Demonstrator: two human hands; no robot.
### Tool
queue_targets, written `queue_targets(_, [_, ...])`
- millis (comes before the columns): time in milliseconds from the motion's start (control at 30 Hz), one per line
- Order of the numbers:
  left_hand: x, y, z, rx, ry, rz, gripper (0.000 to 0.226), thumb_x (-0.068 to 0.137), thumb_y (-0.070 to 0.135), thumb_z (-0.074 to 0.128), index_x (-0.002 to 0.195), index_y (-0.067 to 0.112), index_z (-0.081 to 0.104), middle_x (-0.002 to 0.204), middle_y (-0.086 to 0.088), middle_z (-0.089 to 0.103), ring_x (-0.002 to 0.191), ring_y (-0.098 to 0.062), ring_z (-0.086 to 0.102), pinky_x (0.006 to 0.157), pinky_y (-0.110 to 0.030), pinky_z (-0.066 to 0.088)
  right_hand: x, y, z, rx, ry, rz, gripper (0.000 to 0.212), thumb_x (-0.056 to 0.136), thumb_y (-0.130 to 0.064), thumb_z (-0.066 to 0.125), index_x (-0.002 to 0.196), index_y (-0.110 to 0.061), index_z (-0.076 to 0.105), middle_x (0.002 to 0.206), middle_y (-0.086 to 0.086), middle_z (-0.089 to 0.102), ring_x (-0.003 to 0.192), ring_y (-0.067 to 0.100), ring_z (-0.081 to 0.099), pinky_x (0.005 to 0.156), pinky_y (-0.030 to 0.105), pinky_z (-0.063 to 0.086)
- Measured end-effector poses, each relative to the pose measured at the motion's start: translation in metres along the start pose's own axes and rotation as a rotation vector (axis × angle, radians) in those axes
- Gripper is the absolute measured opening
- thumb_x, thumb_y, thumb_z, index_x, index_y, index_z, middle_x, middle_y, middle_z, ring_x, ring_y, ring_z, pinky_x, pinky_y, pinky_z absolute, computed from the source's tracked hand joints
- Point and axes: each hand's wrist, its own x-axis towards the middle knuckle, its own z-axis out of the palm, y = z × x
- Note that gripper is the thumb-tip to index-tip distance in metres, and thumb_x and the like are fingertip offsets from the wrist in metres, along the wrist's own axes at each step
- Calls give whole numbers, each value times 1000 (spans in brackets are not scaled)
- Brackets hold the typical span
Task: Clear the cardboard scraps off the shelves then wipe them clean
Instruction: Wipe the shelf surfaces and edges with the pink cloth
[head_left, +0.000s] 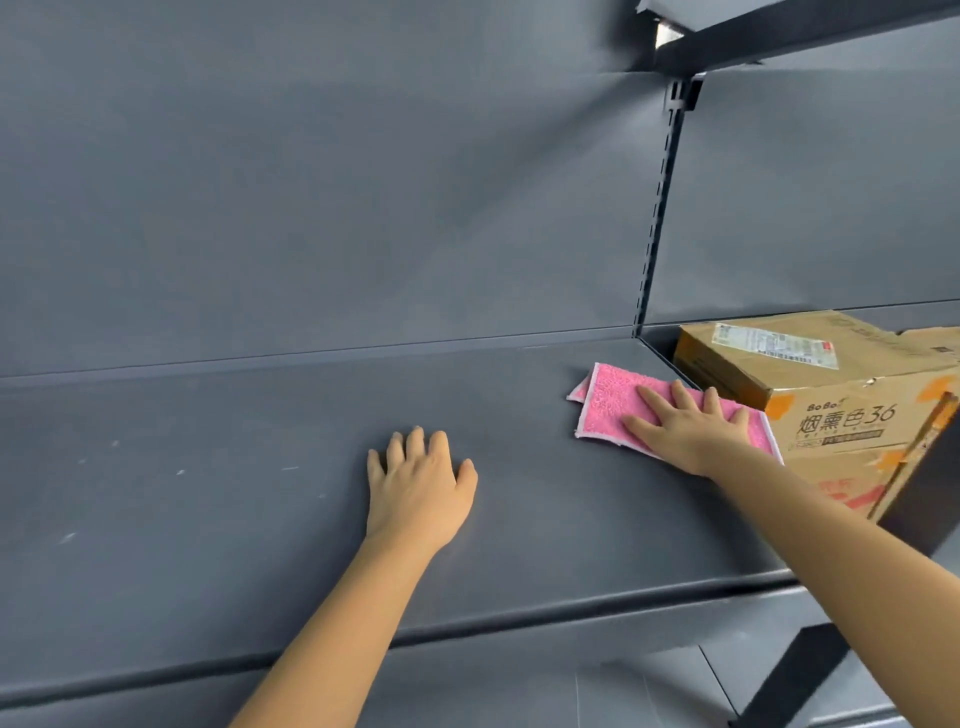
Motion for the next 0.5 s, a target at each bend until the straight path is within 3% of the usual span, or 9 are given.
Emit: queue_targets(500, [5,-1,4,39,50,-19,44,94,40,30,132,18,31,145,0,29,138,-21,18,114,-42,14,97,-71,-13,42,6,-63,67,89,-66,15,147,-38,2,159,0,-6,144,39,-7,109,66,-3])
